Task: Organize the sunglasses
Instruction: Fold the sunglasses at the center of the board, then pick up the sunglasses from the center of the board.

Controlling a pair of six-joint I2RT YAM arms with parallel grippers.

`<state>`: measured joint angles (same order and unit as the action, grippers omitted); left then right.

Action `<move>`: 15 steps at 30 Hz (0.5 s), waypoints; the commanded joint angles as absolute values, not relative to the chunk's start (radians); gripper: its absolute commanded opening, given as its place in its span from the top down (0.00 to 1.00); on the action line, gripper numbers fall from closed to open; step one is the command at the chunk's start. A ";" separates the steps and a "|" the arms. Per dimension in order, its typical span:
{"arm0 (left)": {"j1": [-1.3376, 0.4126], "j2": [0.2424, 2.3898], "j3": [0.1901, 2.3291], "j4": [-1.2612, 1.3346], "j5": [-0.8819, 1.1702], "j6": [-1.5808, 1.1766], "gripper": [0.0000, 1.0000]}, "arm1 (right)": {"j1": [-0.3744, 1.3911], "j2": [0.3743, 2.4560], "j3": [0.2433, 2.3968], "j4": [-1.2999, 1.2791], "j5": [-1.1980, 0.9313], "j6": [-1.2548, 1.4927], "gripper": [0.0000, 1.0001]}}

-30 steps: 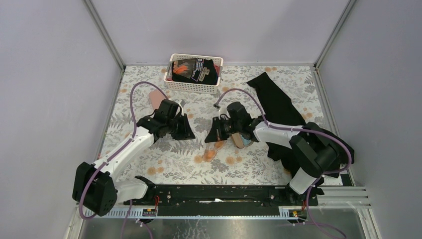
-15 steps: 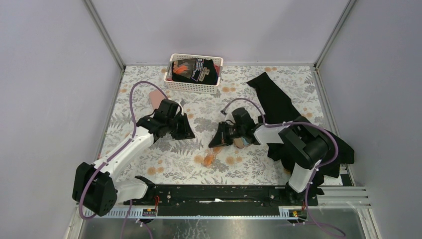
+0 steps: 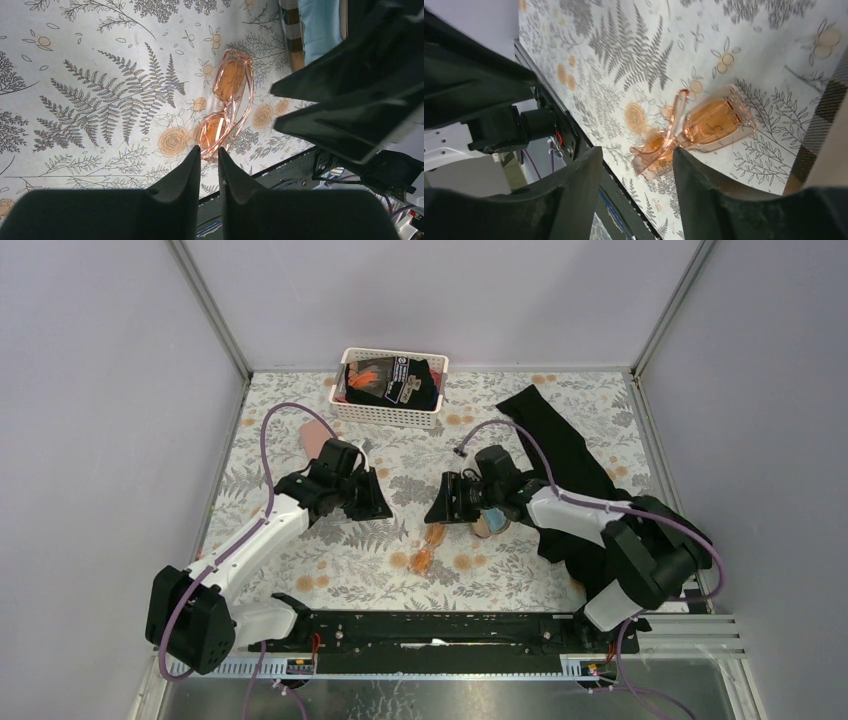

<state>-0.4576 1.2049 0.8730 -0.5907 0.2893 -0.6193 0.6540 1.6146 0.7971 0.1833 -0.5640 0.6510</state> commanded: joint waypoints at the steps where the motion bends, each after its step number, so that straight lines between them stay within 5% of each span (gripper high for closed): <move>1: -0.467 1.205 0.880 -0.549 0.301 -0.621 0.77 | 0.652 1.491 0.864 0.043 -0.458 0.590 0.37; 15: -0.871 1.355 1.017 -0.581 -0.075 -0.683 0.79 | 0.519 1.217 0.707 -0.091 -0.173 0.713 0.60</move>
<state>-0.7650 1.2942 0.9699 -0.5907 0.1230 -0.6537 0.5827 1.2732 0.7170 -0.0387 -0.2398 0.7029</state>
